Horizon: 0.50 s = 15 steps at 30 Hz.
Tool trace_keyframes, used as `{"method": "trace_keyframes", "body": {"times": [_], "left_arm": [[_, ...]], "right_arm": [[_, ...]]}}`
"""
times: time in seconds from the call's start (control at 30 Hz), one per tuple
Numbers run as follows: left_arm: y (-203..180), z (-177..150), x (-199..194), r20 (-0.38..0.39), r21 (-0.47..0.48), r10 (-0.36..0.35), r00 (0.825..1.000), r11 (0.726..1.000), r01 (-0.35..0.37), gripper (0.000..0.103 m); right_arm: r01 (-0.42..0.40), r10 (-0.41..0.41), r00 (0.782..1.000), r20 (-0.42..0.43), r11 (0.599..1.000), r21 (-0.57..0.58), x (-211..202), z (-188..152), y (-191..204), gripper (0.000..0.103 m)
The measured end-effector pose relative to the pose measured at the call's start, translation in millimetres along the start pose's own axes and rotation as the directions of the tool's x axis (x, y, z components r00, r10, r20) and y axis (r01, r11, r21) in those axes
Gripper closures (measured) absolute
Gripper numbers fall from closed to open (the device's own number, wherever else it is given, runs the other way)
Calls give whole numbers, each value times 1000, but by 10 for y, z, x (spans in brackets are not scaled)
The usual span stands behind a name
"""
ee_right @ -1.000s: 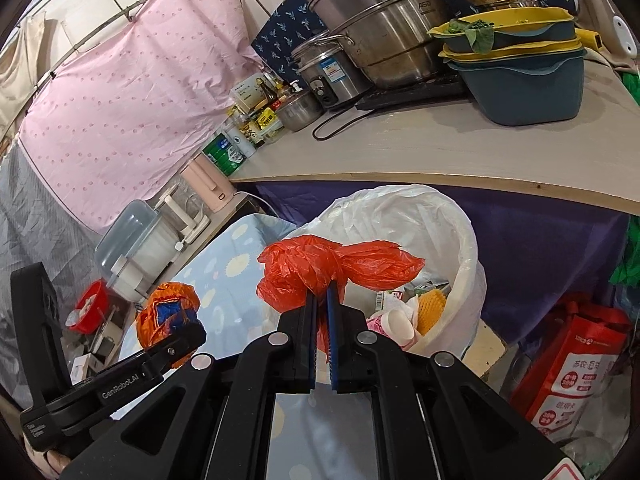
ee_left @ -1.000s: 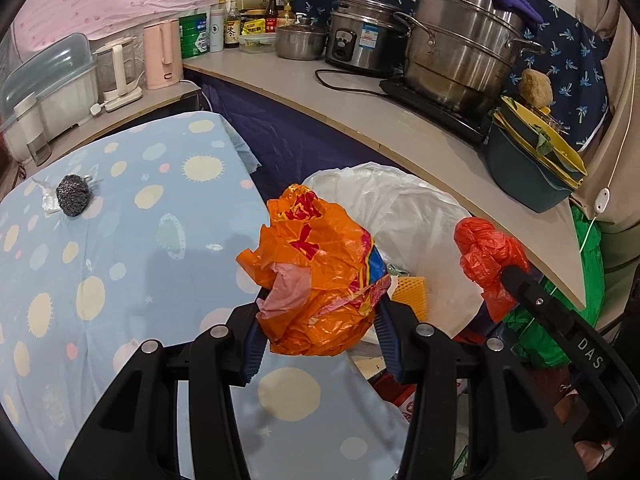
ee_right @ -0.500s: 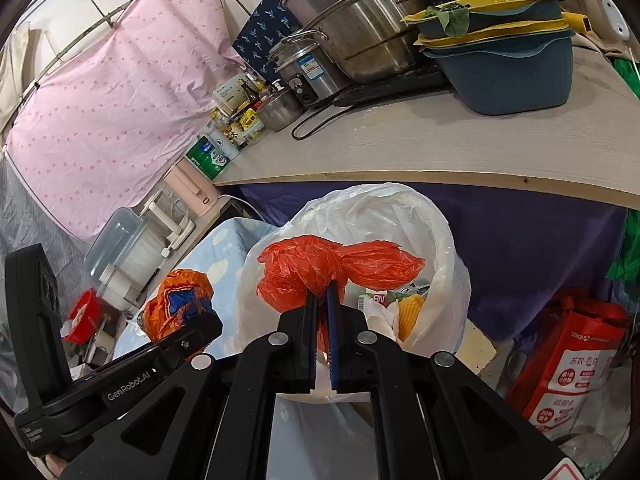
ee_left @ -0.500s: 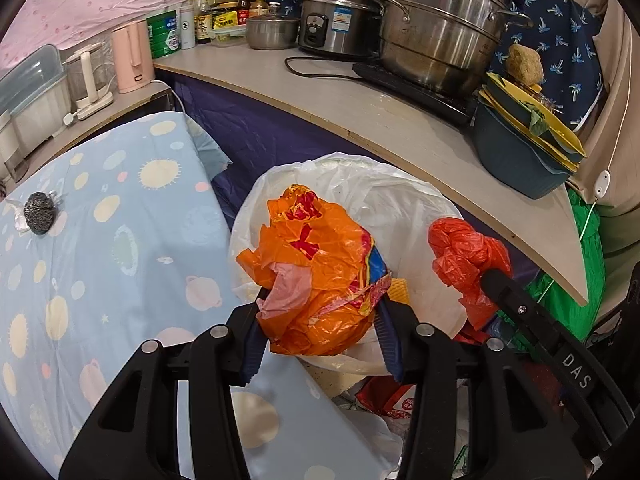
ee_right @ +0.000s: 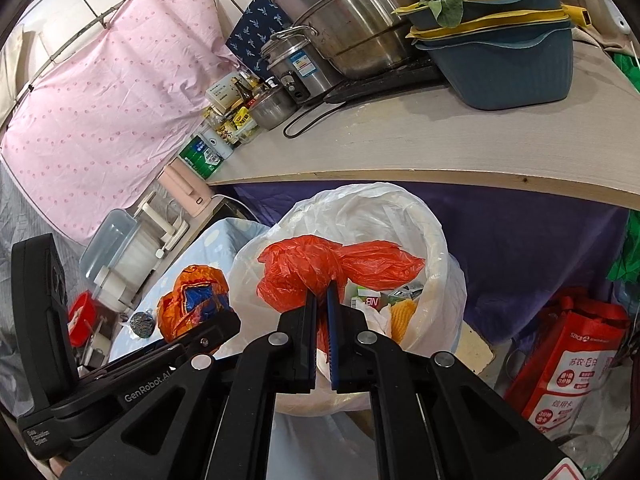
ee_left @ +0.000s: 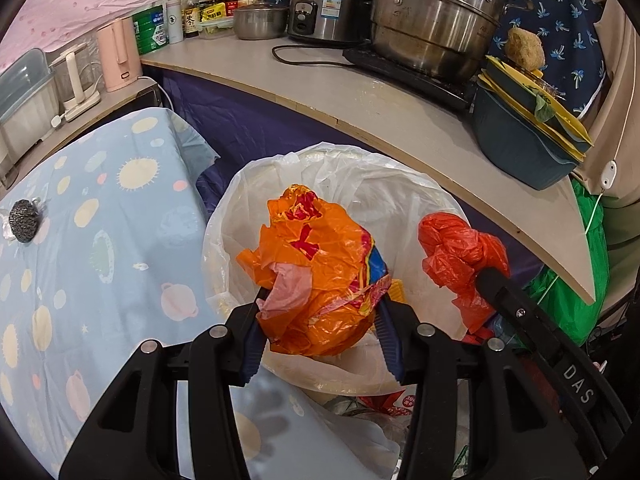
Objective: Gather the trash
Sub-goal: 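Open both grippers to drop the wrapper and red bag into the bag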
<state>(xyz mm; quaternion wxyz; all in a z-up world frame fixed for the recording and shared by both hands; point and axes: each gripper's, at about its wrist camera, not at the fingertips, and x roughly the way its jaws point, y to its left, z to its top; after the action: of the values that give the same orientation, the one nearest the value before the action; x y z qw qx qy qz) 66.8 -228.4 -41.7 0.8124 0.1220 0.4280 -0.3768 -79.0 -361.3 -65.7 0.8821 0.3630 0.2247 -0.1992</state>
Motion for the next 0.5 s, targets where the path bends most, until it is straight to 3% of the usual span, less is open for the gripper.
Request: {"method": "trace_keyframes", "body": {"times": [0.33,0.43,0.5], "left_arm": [[-26,12,86,-8,7,15,1000,1000,-14,54],[-28,22,92,-8,6,17,1000,1000,-17,46],[-26,24,84,2,5,26,1000,1000,-26,34]], "right_arm": [[4,-5,1000,5,1000,14,39,35,-18,92],[8,-8,1000,12,1000,21,37,46,-29,90],[10,-10,1000,16,1000,23,34,57,-30,89]]}}
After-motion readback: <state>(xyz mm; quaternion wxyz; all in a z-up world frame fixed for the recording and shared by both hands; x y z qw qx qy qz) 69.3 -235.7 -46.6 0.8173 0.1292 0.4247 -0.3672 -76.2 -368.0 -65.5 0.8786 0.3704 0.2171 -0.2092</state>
